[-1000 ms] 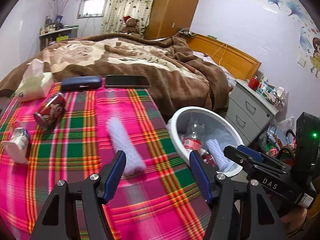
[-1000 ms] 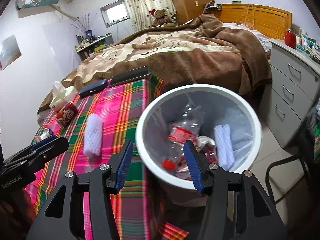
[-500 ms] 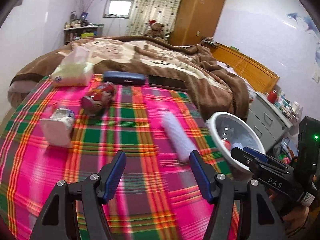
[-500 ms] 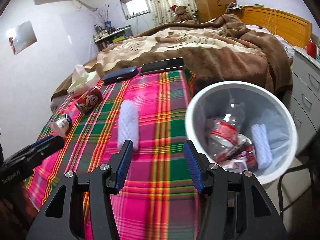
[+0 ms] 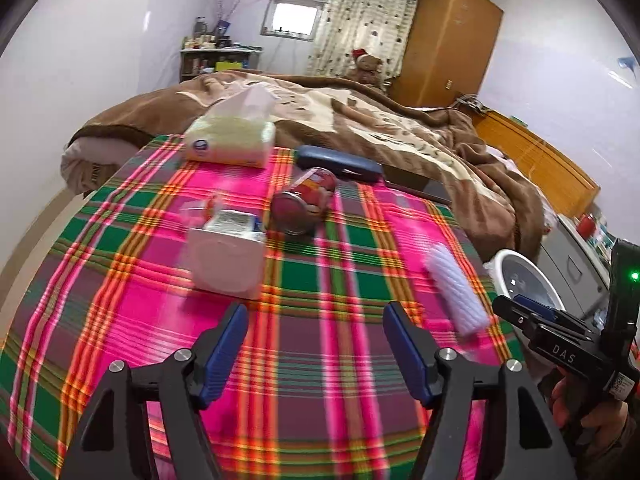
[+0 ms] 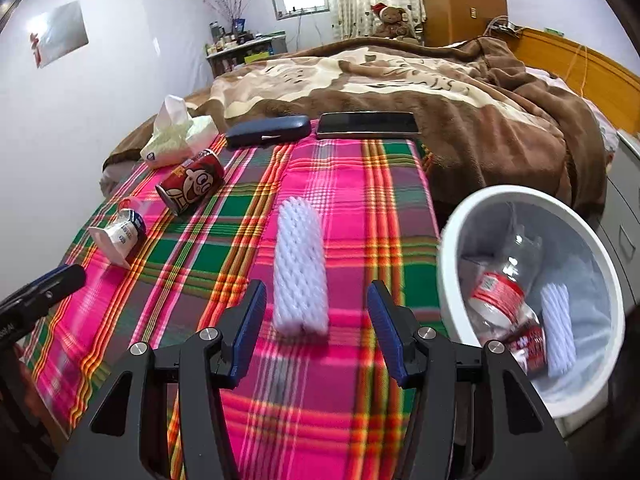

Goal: Collect trash
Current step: 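Withdraw both tools from the bin back toward the cloth, then grasp the white yogurt cup with the left gripper while the right gripper grasps the foam sleeve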

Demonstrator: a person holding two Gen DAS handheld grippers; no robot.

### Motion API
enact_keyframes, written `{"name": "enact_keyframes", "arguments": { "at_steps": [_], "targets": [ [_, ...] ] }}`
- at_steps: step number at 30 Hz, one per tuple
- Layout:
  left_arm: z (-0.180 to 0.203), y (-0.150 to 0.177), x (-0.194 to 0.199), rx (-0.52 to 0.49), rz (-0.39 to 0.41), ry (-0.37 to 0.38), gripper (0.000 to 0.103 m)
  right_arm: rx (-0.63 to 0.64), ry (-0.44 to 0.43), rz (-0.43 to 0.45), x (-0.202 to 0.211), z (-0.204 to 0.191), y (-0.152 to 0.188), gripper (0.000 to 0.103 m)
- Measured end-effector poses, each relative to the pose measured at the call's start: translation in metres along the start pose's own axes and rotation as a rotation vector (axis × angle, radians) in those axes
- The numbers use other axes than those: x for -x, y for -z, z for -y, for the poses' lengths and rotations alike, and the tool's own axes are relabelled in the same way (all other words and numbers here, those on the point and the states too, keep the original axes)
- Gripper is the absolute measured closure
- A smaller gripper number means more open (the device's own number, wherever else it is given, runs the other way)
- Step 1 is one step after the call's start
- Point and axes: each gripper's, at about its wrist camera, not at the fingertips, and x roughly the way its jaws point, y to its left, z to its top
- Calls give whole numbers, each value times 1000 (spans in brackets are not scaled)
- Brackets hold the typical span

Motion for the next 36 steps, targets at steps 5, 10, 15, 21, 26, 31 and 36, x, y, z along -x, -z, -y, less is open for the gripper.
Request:
{"name": "enact_keyframes", "arguments": {
  "at_steps": [5,10,15,21,26,31,36],
  "targets": [
    [-23,-8,-7,25,1,-28,32,14,4,-34,-17,-6,-7,49],
    [-39,-17,-20,38,-4,-42,29,32,22,-63,-33,-11,-11,49],
    [-52,-23,-33,35,-17,-55,22,30,19,-76,-41,-14,-15,49],
    [-57,-32,-52,19,-36,-62,22,31,30,-91,-51,-18,-17,49],
    [-55,-35,-66,-23,-67,-82,22,36,47,-98,-56,-19,-19,49],
    [-51,-37,-78,-58,-80,-90,22,54,74,-96,-57,-20,-20,49],
    [-52,-38,-85,-48,-92,-84,22,30,76,-100,-60,-17,-21,49]
  ]
}}
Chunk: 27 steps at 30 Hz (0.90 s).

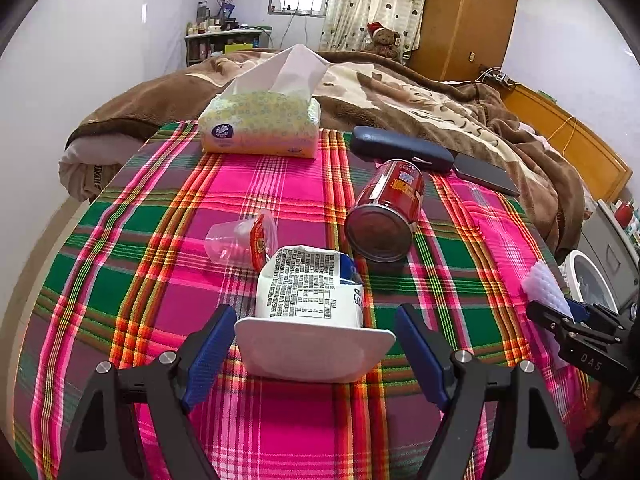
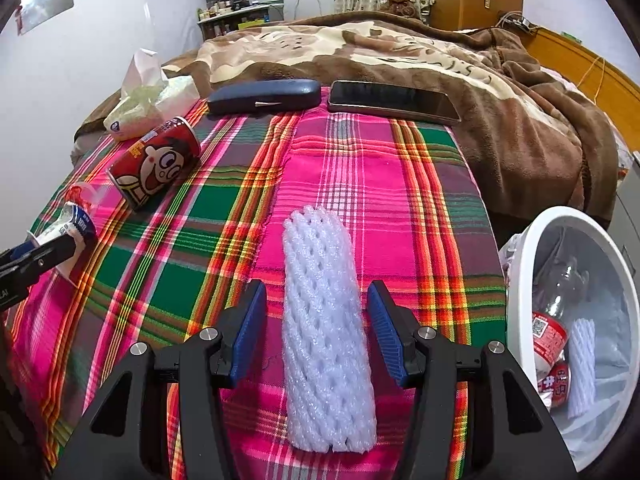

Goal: Collect trash
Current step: 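Grasp the white yogurt cup with the left gripper while the right gripper grasps the foam sleeve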

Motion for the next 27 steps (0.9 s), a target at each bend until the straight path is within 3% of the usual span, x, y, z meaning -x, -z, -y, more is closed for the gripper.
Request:
{"name": "enact_keyframes", "arguments": {
  "at_steps": [7,9,11,15,17,27],
  "targets": [
    [-2,0,-6,10,-8,11,29,-10,1,12,-1,0,-1,49],
    [-2,0,-8,10,-13,9,37,-11,5,13,-1,0,-1,49],
    [-4,1,-10,19,-18,6,38,-14,10,15,-1,1,-1,59],
    [-5,0,-9,25,-18,7,39,-20,7,15,-2,2,0,64],
    [-5,1,-9,22,-17,5,39,-18,7,19,-2,2,0,72],
    [3,5,4,9,-2,1,39,-27,-27,44,6,2,4,77]
  ]
}}
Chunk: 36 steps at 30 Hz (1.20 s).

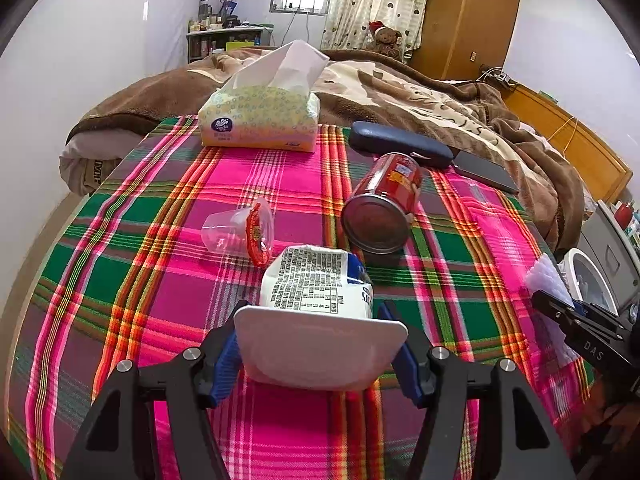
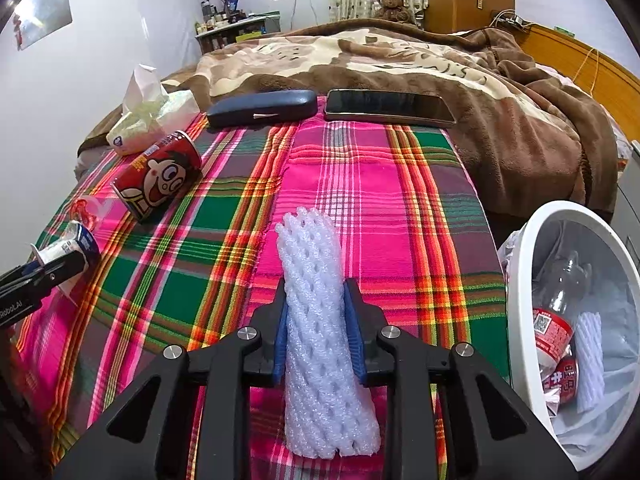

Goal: Collect trash
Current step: 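Grasp the white yogurt cup with the left gripper while the right gripper grasps the foam sleeve, then lift the yogurt cup and foam sleeve and carry both over the bin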

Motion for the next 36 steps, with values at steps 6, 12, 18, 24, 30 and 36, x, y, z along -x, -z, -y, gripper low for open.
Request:
{"name": "enact_keyframes", "arguments": {
  "at_steps": [6,12,18,24,30,36],
  "targets": [
    [8,5,8,-5,3,10,39,-6,-19,18,8,0,2,78],
    [17,10,16,-15,4,26,39,-12,-28,35,16,3,4,78],
    [34,15,24,-38,4,47,39,-27,-37,54,26,9,7,78],
    [55,19,32,-70,7,73,39,-50,-41,67,35,20,10,78],
    [78,22,38,-105,11,101,40,-69,-41,89,46,30,13,78],
    [105,26,42,-148,9,131,40,-98,-32,107,58,46,17,78]
  ]
}}
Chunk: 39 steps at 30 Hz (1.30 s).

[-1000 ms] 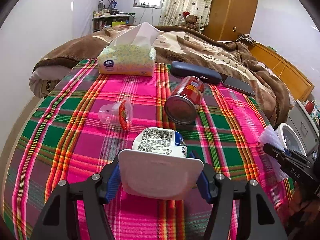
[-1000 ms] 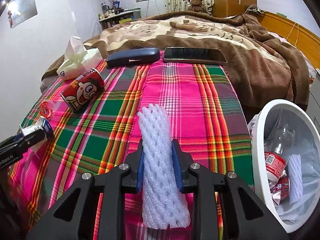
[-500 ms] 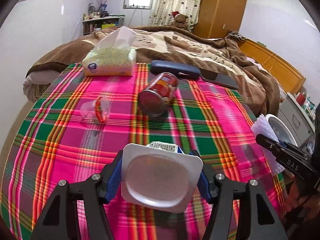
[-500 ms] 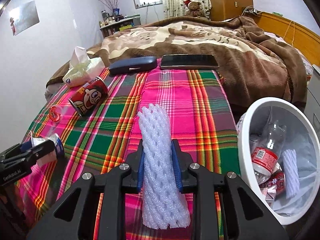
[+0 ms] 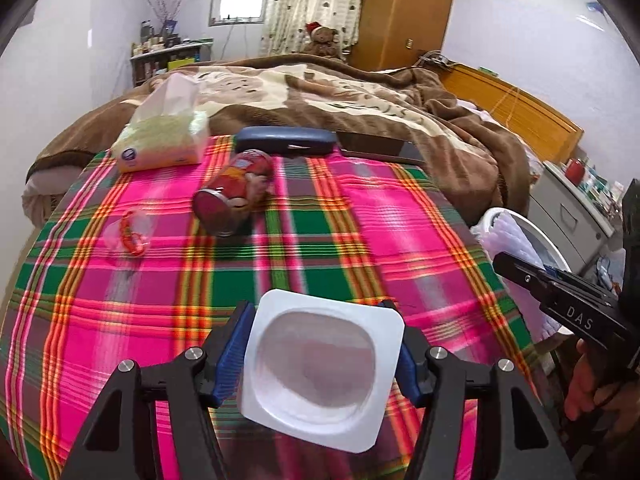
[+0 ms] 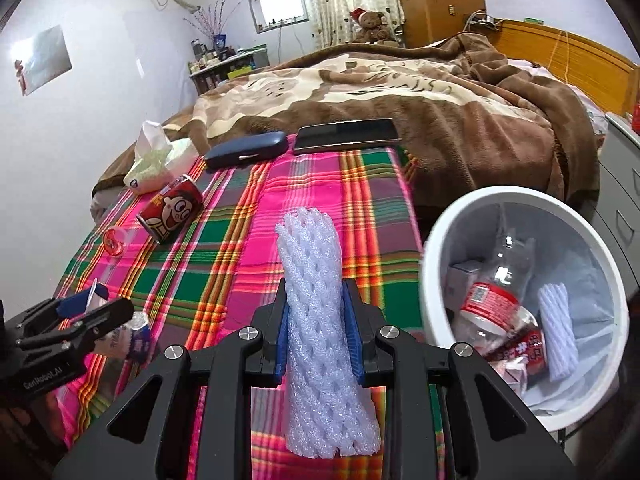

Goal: Collect trash
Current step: 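Lift the yogurt cup and foam sleeve and carry both over the bin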

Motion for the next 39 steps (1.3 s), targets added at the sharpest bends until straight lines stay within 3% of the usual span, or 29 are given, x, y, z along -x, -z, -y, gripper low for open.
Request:
{"name": "enact_keyframes", "arguments": {
  "at_steps": [25,39],
  "targets": [
    [131,-21,-3,-184,25,144,40,-124,77,78,45,77,2,78],
    [206,-35,-17,-267,30,244,40,-197,145,71,54,127,7,78]
  ]
}}
